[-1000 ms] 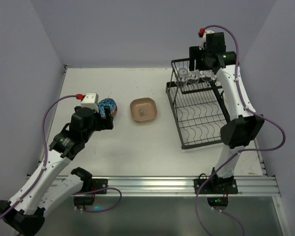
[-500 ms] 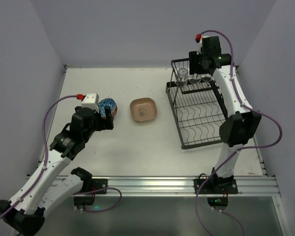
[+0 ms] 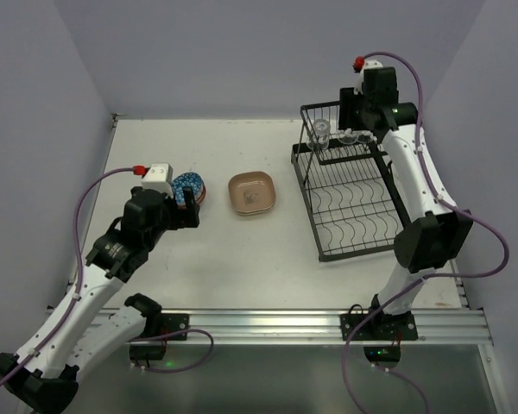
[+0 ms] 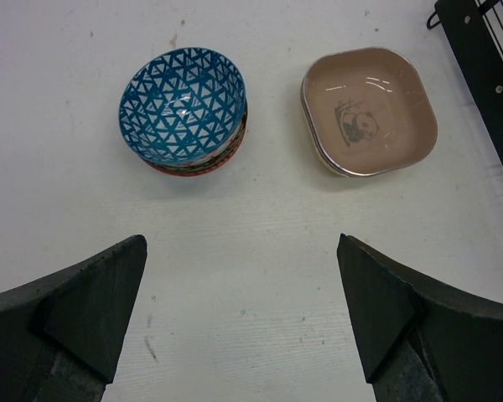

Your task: Unload the mixed dishes from the dish rack

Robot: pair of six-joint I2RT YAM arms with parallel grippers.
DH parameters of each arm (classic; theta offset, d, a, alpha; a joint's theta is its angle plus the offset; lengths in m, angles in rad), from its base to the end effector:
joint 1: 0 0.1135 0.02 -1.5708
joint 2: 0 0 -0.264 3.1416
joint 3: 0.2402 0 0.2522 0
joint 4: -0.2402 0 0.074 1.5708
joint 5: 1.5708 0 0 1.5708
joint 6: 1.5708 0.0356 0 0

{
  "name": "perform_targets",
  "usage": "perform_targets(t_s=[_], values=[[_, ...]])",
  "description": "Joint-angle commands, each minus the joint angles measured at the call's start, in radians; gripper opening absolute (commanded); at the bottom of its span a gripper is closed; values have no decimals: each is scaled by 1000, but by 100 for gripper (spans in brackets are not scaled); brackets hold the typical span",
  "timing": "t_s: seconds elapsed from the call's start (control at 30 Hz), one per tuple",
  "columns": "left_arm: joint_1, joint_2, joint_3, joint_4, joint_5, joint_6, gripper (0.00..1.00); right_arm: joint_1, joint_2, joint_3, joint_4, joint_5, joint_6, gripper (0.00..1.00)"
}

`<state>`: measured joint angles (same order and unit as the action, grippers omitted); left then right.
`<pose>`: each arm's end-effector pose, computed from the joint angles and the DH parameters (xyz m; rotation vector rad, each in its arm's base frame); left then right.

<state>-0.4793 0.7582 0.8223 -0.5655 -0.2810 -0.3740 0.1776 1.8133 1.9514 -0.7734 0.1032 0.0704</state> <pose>0.1499 -0.0668 0.3186 -0.0636 2.0583 -0.2387 0.4001 0.0681 0.3980 -0.0606 2.2015 0.0247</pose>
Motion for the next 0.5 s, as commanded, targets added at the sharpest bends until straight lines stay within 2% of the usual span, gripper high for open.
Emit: perform_targets(t_s=[0.0,0.13,0.2,0.27,0.3,0.33,0.37,0.4,0.47], values=[[-2,-29,38,45,48,-2,100,3,-190,-31,127,35,41,0],[-4,-77,60,111,173,-86,100,3,-432,-192,220,-20,100,0],[-4,-82,54,238,355,-118,100,3,-524,-270,300,-149,159,0],[-4,-71,20,375,506,-199,100,5,-673,-440,391,-299,216,0],[-5,-60,2,568,670,-242,100,3,-725,-506,530,-467,309,0],[-16,-33,-36,692,742,-341,100,3,-773,-652,615,-555,360,0],[-28,-13,-54,799,802,-389,100,5,-854,-727,711,-638,417,0],[-47,6,-63,996,862,-434,100,6,-885,-790,894,-755,540,0],[-116,76,-43,1116,885,-500,100,31,-952,-966,1084,-831,661,0]])
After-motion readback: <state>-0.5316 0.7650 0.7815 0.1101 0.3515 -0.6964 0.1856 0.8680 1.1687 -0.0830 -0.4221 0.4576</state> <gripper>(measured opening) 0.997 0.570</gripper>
